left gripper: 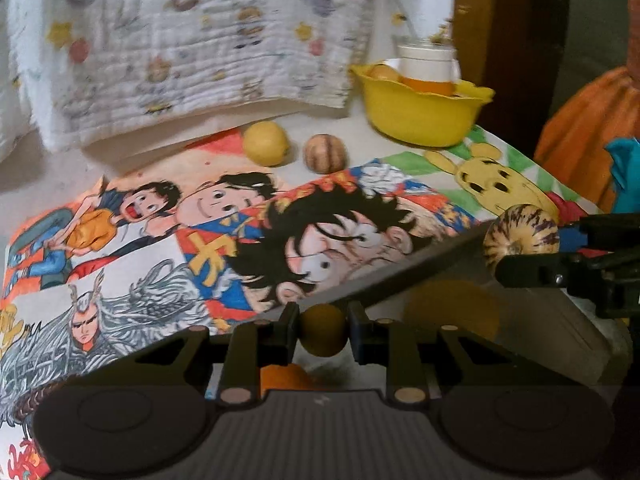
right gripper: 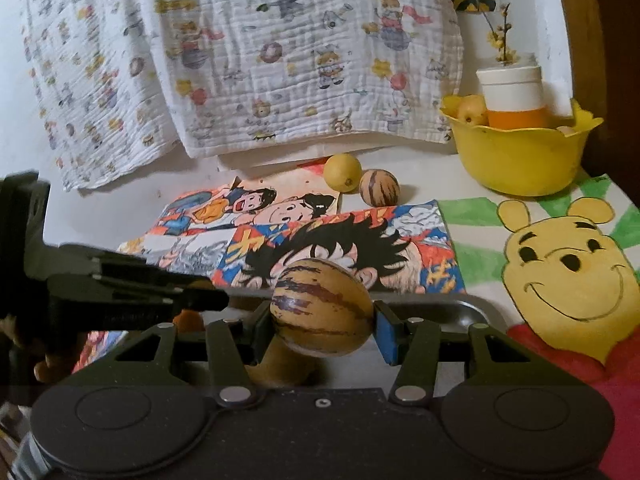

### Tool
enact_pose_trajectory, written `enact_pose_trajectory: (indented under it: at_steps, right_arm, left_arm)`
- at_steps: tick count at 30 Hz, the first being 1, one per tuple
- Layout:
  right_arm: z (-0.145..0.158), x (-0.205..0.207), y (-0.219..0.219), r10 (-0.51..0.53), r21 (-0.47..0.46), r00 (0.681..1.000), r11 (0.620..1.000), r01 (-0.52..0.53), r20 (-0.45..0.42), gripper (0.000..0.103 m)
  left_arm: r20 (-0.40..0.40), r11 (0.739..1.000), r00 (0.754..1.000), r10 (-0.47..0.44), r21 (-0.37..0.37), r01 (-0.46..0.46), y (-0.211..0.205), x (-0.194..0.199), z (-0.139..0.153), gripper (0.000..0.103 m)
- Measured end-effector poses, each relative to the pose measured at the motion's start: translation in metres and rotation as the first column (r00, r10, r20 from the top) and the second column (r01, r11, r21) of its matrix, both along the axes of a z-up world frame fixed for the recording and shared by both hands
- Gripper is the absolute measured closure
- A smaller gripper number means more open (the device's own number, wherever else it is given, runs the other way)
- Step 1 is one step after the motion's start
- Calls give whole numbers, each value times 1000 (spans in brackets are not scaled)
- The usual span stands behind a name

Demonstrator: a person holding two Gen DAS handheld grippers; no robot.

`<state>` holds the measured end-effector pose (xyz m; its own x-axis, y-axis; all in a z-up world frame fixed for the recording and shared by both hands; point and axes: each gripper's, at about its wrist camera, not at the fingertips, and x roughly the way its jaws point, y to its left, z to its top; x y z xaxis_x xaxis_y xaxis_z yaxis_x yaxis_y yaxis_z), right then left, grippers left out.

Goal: Organize fruits
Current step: 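Carry both fruits over the tray and open the left tool to drop the brown fruit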

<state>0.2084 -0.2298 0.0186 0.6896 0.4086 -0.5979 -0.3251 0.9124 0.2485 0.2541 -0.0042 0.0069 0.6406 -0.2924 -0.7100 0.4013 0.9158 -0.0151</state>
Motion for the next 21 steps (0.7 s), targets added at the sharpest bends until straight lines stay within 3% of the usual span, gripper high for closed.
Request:
enact_pose_trajectory:
  at_steps: [10,21]
  right_arm:
    - [-17,-31,-9,-4,-5,1000,1000,4,-14,49]
    - [-28,-43,2,20,-116,1000,993,-17,24,49]
  left_arm:
    - [-7,995,998,-69,67,69,-16,-20,-8,75]
    - [-3,970,985,-171,175,169,-31,-33,-17,75]
